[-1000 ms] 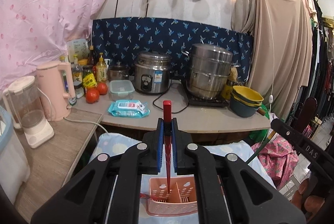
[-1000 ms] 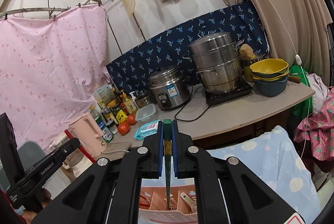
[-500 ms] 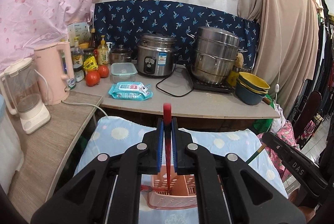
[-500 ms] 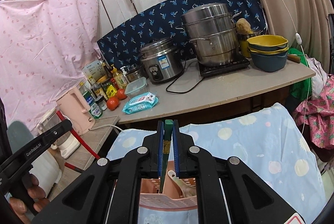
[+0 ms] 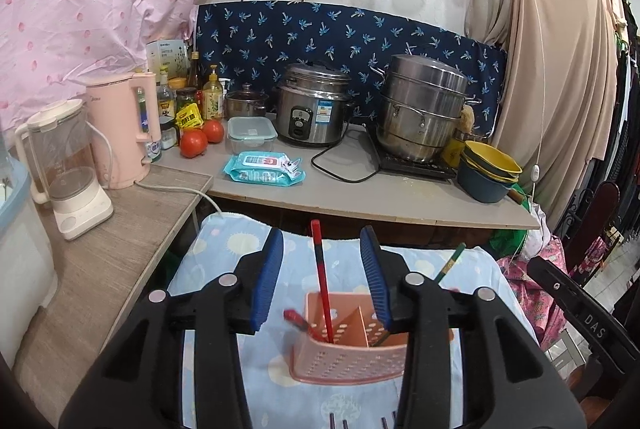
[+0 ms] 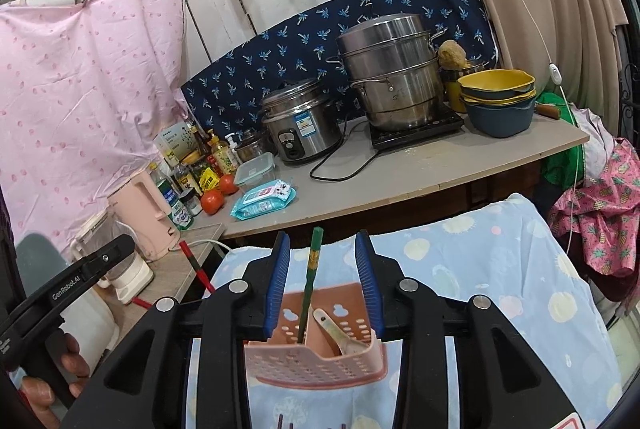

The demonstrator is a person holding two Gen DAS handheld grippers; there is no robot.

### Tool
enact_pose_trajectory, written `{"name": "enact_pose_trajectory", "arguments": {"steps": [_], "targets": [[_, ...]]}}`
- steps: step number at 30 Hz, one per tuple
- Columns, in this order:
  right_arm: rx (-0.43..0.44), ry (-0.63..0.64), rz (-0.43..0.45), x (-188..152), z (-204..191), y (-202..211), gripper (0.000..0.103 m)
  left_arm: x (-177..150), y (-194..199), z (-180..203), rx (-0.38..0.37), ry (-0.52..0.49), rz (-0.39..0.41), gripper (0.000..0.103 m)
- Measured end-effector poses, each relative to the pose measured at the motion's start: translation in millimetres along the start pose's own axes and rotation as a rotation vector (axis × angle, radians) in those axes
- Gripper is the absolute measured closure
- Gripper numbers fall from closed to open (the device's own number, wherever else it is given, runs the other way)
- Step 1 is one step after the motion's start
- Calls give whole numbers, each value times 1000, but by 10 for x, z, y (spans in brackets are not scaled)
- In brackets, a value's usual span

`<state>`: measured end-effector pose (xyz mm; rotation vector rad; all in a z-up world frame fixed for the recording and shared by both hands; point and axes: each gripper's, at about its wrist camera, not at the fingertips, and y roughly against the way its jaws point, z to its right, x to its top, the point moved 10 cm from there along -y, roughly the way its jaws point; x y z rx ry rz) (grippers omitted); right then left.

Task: Organize utensils
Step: 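Move both open tools back down to the remaining utensils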

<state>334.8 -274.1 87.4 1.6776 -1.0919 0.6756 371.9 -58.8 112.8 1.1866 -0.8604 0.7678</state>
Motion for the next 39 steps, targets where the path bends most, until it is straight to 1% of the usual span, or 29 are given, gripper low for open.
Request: {"name": "enact_pose_trajectory", "arguments": {"steps": [3,6,10,11,13,18,24,28,31,39], "targets": [[-6,6,-21,-156,32,111,69,-131,127,-23,5,-2,-11,65],[-17,6,-61,-414,90,227,69,-318,242,-51,5,-4,-32,65],[-37,2,-117,-775,182,363,69,-612,346,-93,7,-4,-79,65],[-37,2,-117,-775,182,363,69,-687,370,-103,8,-2,-90,65],[-46,1,-145,-939,226,426,69,-831,424,-114,8,0,-109,65],[-76,23,-211,-1410,311,636,69,-1251,565,-165,13,-1,-166,65],[-110,91,-300,-2028,358,846,69,-1819,663,-248,30,6,-251,65],[-106,117,-374,-2476,356,962,69,-2180,716,-278,39,12,-308,65],[-108,132,-413,-2745,347,1044,69,-2405,760,-276,39,14,-344,65],[-106,128,-472,-3100,350,1182,69,-2866,878,-219,34,-3,-419,65]]}}
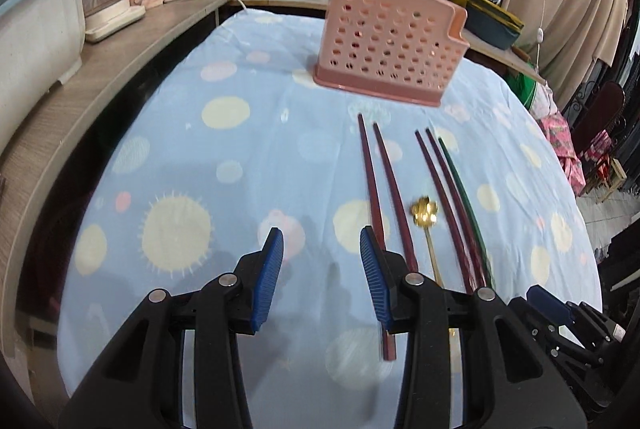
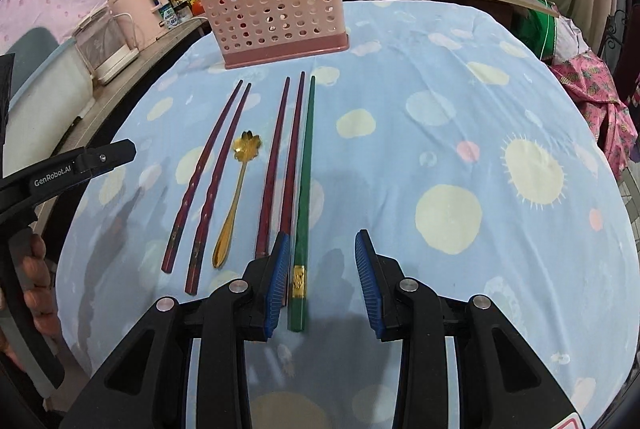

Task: Organize utensils
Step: 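Move both open tools back down to the remaining utensils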

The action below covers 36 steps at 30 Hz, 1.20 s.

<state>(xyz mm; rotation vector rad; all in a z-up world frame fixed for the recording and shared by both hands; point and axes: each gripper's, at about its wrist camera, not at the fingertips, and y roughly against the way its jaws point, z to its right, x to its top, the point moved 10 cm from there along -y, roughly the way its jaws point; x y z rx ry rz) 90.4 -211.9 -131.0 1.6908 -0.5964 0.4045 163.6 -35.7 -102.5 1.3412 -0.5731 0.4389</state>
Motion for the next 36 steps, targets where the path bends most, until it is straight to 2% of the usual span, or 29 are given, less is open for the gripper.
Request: {"name": "enact_pose_trajectory", "arguments": {"steps": [7,16,21,25,36], "targets": [[8,16,-27,-194,-70,-6,70,-254,15,55,-11,-18,-33,65],[0,18,-28,-255,-51,-17,73,-449,15,181,-31,-46,-64,64],[-10,7,-24,-263,-1,-22,74,-505,-7,233,-40,-56,-76,63],[-25,6,-32,-281,35,-52,80,-533,-29,265,-44,-63,-82,63],[-41,32,-22,-266,17,-81,82,-599,-95,340,-56,-80,-106,63]]}}
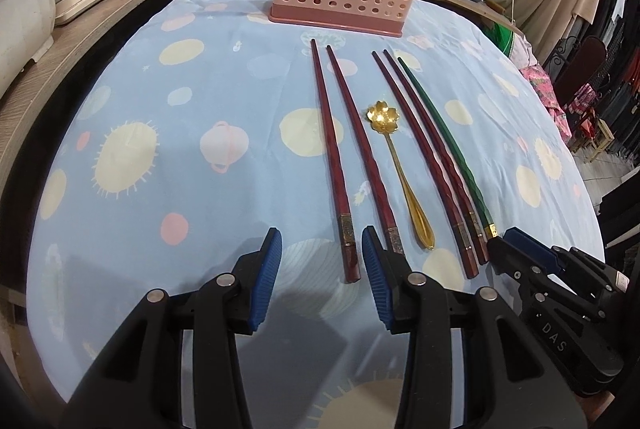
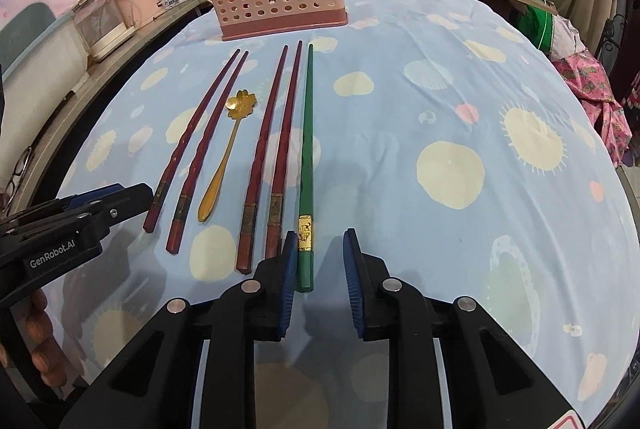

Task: Organize utensils
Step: 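Move both open tools back down to the remaining utensils, then grasp a dark red chopstick with the left tool while the right tool grasps a green chopstick, then lift both held chopsticks up over the pink basket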

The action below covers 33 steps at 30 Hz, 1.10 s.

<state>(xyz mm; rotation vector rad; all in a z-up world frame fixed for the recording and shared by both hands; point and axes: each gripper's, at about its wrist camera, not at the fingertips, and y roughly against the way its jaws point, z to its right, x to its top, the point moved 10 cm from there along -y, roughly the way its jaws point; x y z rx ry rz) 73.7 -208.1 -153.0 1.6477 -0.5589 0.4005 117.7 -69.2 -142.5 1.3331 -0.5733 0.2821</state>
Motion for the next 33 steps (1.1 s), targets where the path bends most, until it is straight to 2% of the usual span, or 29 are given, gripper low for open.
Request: {"name": "enact_pose_trajectory", "arguments": {"steps": [5,17,20,22,25,33], "targets": [[-4,6,2,14,-8,-12,88,-22,-57,9,0,-1,-13,63],[2,12,4,38,-39,-32,91,-6,-89,19,13,-22,3,65],[5,13,3,38,-45,-33,93,0,-91,20,2,-16,3,75],[10,13,0,39,-62,-36,95,-2,-93,20,-9,-12,0,86],[14,16,-1,35,-79,-30,95,-9,-92,25,-19,-9,-4,95],[28,2,0,16,-80,16,95,-13,-34,23,-30,1,-3,96]]}}
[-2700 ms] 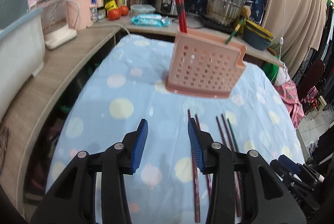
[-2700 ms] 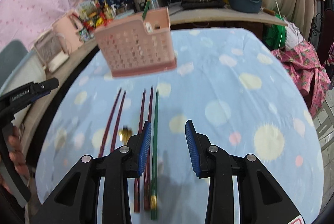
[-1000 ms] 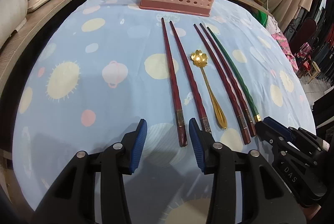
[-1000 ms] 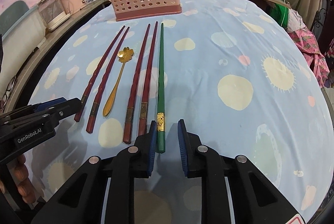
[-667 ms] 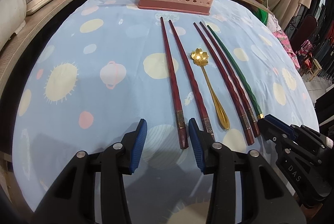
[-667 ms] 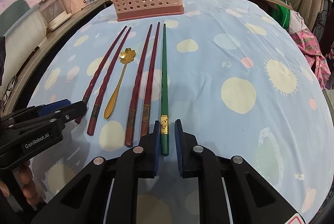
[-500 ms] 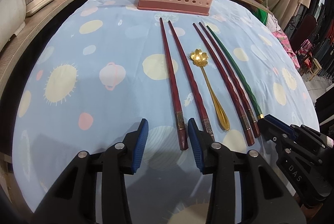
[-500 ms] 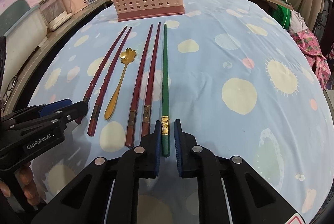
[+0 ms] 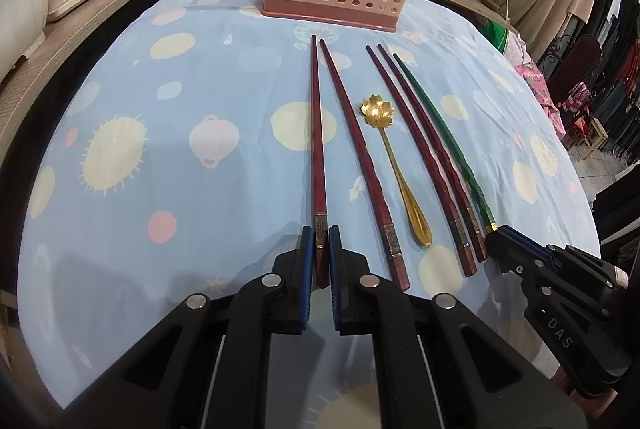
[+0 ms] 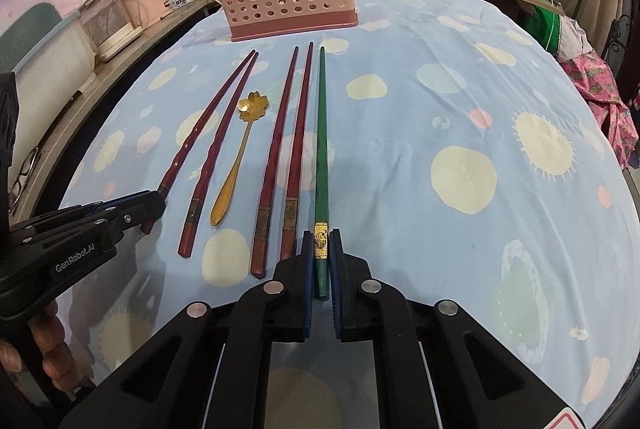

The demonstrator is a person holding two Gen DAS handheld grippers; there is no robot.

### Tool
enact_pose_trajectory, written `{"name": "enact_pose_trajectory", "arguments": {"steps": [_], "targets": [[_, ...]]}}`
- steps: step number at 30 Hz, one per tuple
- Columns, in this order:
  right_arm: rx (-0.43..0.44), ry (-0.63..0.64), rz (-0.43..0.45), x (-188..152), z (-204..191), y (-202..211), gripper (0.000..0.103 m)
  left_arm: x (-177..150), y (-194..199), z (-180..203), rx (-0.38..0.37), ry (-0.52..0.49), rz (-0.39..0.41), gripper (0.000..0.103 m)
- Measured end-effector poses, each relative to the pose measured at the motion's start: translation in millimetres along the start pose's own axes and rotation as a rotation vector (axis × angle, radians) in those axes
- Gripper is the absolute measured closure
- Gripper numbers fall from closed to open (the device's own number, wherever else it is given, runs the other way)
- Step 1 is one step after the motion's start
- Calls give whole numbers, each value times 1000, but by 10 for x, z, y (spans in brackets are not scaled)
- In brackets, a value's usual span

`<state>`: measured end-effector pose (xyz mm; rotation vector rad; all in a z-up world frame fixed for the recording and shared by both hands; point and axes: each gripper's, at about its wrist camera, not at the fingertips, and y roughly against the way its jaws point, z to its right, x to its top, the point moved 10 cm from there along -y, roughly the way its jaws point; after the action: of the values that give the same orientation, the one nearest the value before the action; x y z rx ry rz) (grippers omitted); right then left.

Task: Organize utensils
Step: 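Lift both held chopsticks up over the pink basket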

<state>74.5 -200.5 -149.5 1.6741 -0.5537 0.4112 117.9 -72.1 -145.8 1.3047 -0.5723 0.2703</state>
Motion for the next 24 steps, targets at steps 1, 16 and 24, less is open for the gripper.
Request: {"name": "enact_pose_trajectory", "arguments": {"steps": [1,16,24], "targets": [[1,-1,2,2,-3,9,95,7,17,-2,0,1,4,96],[45,-64,105,406,46,442,95,324,447,-24,-19,31,103,96],[71,-85,200,788,48,743,95,648,733,-35,-28,34,189,96]]}}
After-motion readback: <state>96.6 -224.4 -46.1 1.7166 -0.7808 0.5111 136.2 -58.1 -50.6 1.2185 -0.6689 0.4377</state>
